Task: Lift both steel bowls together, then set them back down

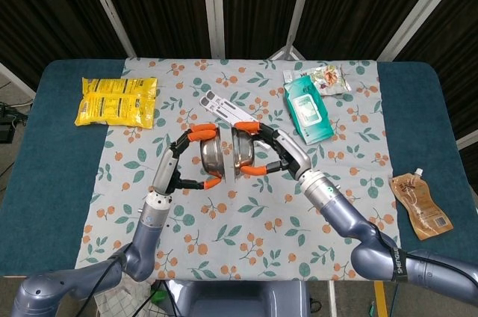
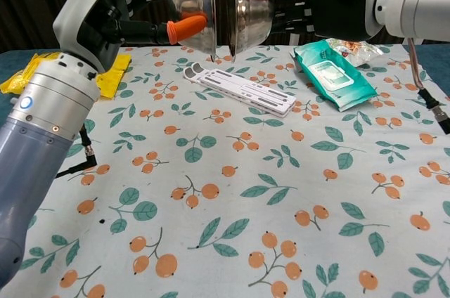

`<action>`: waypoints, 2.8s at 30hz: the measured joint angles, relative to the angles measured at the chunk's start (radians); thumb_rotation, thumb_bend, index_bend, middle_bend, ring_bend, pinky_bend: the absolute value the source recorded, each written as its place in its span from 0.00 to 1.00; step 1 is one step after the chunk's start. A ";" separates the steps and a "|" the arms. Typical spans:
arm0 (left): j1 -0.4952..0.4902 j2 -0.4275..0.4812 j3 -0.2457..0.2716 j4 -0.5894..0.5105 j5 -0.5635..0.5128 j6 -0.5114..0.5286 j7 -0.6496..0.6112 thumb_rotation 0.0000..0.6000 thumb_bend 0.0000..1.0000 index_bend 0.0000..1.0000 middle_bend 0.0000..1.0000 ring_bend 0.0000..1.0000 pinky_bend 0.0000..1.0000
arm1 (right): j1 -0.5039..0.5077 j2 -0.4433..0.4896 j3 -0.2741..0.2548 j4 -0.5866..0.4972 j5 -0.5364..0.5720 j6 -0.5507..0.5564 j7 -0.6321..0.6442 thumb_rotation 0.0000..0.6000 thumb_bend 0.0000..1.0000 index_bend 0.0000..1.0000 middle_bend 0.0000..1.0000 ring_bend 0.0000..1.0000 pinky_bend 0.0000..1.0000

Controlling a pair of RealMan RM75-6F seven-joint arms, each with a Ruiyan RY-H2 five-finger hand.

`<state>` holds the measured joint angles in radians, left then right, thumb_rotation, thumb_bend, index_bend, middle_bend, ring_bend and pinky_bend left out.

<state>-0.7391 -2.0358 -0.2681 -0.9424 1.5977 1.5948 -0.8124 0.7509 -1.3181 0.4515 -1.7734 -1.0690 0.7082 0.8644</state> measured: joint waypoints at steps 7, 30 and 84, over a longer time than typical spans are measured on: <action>-0.011 -0.011 0.000 0.008 -0.004 -0.011 0.007 1.00 0.02 0.38 0.22 0.22 0.39 | 0.001 -0.004 0.002 -0.006 -0.002 -0.007 -0.005 1.00 0.09 0.39 0.31 0.41 0.05; -0.013 0.023 -0.004 0.000 0.011 0.033 0.052 1.00 0.01 0.40 0.23 0.22 0.41 | -0.042 0.054 0.021 0.005 -0.031 -0.010 0.019 1.00 0.09 0.39 0.31 0.41 0.06; -0.008 0.445 -0.030 -0.668 -1.019 -0.561 1.268 1.00 0.00 0.09 0.00 0.00 0.15 | -0.079 -0.105 -0.337 0.536 -0.311 0.120 -0.942 1.00 0.10 0.23 0.13 0.18 0.00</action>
<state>-0.7466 -1.5907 -0.2979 -1.6100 0.5782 1.0337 0.4559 0.6718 -1.4232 0.1149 -1.2375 -1.3797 0.8278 -0.0777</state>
